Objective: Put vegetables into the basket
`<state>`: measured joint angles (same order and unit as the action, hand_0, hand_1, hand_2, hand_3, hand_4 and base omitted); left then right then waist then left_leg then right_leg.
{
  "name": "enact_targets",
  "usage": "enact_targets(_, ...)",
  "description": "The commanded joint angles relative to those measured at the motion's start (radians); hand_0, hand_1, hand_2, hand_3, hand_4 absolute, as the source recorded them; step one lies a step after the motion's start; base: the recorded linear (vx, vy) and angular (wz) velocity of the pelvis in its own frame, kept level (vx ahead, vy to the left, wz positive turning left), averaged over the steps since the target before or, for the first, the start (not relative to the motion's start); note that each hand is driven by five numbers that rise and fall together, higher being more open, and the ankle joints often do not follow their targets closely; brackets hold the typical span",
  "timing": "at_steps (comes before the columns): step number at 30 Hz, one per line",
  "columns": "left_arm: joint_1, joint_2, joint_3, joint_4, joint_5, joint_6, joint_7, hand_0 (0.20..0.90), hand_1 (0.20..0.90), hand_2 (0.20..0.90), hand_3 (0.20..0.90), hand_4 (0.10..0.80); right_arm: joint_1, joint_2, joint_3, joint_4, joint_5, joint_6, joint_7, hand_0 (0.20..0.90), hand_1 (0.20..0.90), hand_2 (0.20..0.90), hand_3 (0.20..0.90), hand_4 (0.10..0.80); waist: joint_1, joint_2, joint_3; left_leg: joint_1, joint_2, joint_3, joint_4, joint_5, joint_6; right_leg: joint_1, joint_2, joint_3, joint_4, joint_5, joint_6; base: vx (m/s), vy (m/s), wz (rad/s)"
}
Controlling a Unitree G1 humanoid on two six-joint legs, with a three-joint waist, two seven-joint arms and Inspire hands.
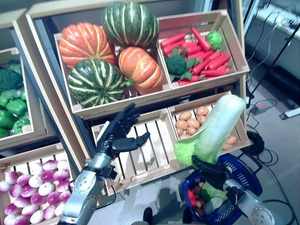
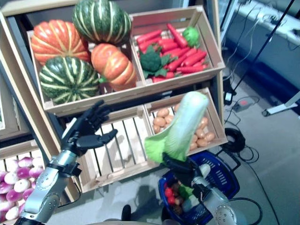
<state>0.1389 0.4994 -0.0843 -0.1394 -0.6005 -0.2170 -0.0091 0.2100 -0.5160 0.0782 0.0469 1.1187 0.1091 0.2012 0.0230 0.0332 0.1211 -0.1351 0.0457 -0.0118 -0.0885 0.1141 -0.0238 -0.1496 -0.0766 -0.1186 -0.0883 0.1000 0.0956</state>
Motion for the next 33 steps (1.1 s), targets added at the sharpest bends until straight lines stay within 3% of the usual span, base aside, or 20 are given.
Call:
enact_targets(1, -0.178, 0.048, 0.049, -0.003, 0.086, -0.176, 0.104, 0.900, 0.900, 0.900, 0.900, 0.800, -0.165, 0.048, -0.091, -0.077, 0.128, -0.242, -0.040, 0.300, 0.300, 0.300, 0.300, 0.400, -0.013, -0.035, 0.134, -0.018, -0.018, 0.002, 0.005, -0.046, -0.003, -0.004, -0.015, -0.015, 0.067, -0.037, -0.002, -0.246, -0.064, 0.00)
enact_targets(3, -0.193, 0.045, 0.046, 0.003, 0.102, -0.184, 0.128, 0.900, 0.900, 0.900, 0.900, 0.800, -0.178, 0.060, -0.103, -0.071, 0.140, -0.273, -0.060, 0.300, 0.300, 0.300, 0.300, 0.400, -0.015, -0.032, 0.162, -0.035, -0.017, 0.005, 0.008, -0.040, -0.004, -0.020, -0.011, -0.015, 0.075, -0.037, -0.005, -0.174, -0.042, 0.00)
enact_targets(9, -0.234, 0.021, 0.029, 0.025, 0.142, -0.246, 0.215, 0.900, 0.900, 0.900, 0.900, 0.800, -0.224, 0.154, -0.157, -0.047, 0.226, -0.513, -0.157, 0.300, 0.300, 0.300, 0.300, 0.400, -0.021, -0.020, 0.281, -0.129, -0.012, 0.011, 0.039, -0.016, -0.009, -0.106, 0.008, -0.023, 0.127, -0.042, -0.019, -0.181, -0.043, -0.04)
enact_targets(13, -0.286, 0.006, 0.001, 0.047, 0.173, -0.271, 0.271, 0.900, 0.900, 0.900, 0.900, 0.800, -0.273, 0.189, -0.171, -0.061, 0.287, -0.626, -0.192, 0.300, 0.300, 0.300, 0.300, 0.400, -0.022, -0.021, 0.336, -0.205, -0.015, 0.010, 0.098, -0.014, -0.016, -0.163, 0.011, -0.033, 0.171, -0.046, -0.024, -0.159, -0.042, -0.02)
enact_targets(19, -0.361, -0.031, -0.041, 0.072, 0.197, -0.304, 0.350, 0.900, 0.900, 0.900, 0.900, 0.800, -0.347, 0.259, -0.187, -0.038, 0.445, -0.741, -0.243, 0.300, 0.300, 0.300, 0.300, 0.400, -0.018, -0.016, 0.399, -0.352, -0.029, 0.002, 0.209, -0.014, -0.029, -0.269, 0.010, -0.050, 0.243, -0.057, -0.033, -0.145, -0.050, 0.00)
enact_targets(25, -0.403, -0.051, -0.093, 0.092, 0.226, -0.297, 0.393, 0.900, 0.900, 0.900, 0.900, 0.800, -0.435, 0.262, -0.173, 0.058, 0.485, -0.760, -0.331, 0.300, 0.300, 0.300, 0.300, 0.400, -0.008, -0.013, 0.399, -0.466, -0.044, -0.007, 0.266, -0.014, -0.030, -0.374, 0.006, -0.054, 0.289, -0.057, -0.039, -0.072, -0.047, 0.02)
enact_targets(33, -0.523, -0.065, -0.173, 0.123, 0.256, -0.289, 0.456, 0.900, 0.900, 0.900, 0.900, 0.800, -0.628, 0.218, -0.148, 0.315, 0.559, -0.669, -0.445, 0.300, 0.300, 0.300, 0.300, 0.400, 0.009, -0.002, 0.399, -0.569, -0.069, -0.014, 0.284, -0.008, -0.027, -0.497, -0.005, -0.050, 0.310, -0.037, -0.038, -0.039, -0.025, 0.05)
